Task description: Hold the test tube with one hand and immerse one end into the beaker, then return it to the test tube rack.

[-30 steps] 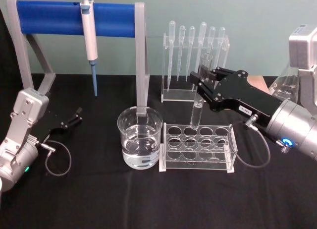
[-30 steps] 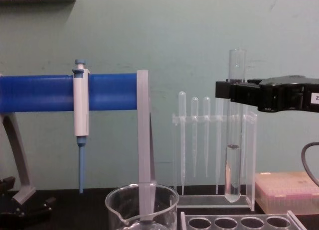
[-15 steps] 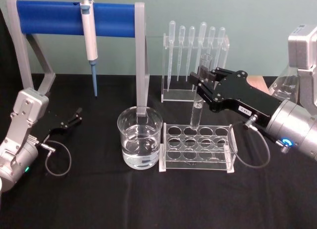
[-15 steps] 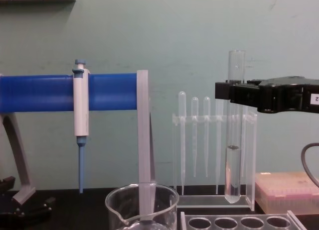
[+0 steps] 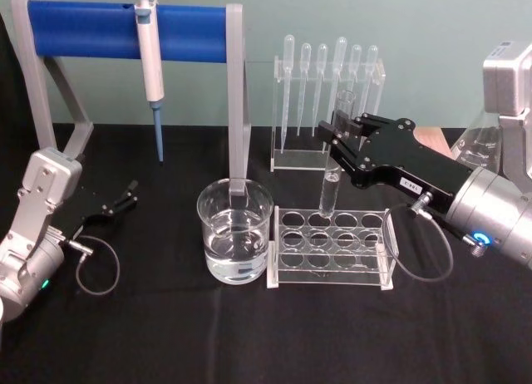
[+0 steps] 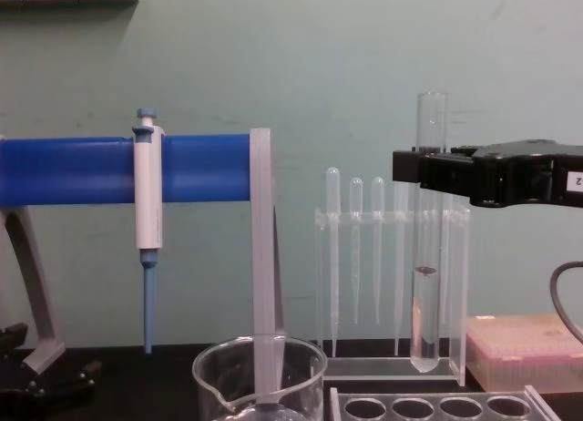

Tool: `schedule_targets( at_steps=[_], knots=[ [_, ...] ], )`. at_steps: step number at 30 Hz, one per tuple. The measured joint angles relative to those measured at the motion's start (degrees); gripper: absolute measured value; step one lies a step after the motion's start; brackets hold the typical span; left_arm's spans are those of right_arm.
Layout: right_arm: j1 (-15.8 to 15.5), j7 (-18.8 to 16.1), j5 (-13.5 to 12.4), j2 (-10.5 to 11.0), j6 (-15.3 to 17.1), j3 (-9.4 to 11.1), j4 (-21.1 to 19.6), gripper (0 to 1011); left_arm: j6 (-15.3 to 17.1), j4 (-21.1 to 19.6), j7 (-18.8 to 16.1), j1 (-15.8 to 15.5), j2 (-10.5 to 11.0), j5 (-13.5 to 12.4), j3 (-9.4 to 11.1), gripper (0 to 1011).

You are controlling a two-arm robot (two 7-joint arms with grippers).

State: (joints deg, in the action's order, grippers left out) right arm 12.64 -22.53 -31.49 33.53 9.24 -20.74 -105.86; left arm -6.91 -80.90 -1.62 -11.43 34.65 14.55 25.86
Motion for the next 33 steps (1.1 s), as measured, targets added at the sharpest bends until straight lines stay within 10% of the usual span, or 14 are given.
schedule_targets(
  at_steps=[33],
  knots=[
    [0.0, 0.0, 0.0, 0.0, 0.0, 0.0, 0.0, 224, 0.0, 0.0, 0.0, 0.0, 0.0, 0.0, 0.0, 1000]
  ],
)
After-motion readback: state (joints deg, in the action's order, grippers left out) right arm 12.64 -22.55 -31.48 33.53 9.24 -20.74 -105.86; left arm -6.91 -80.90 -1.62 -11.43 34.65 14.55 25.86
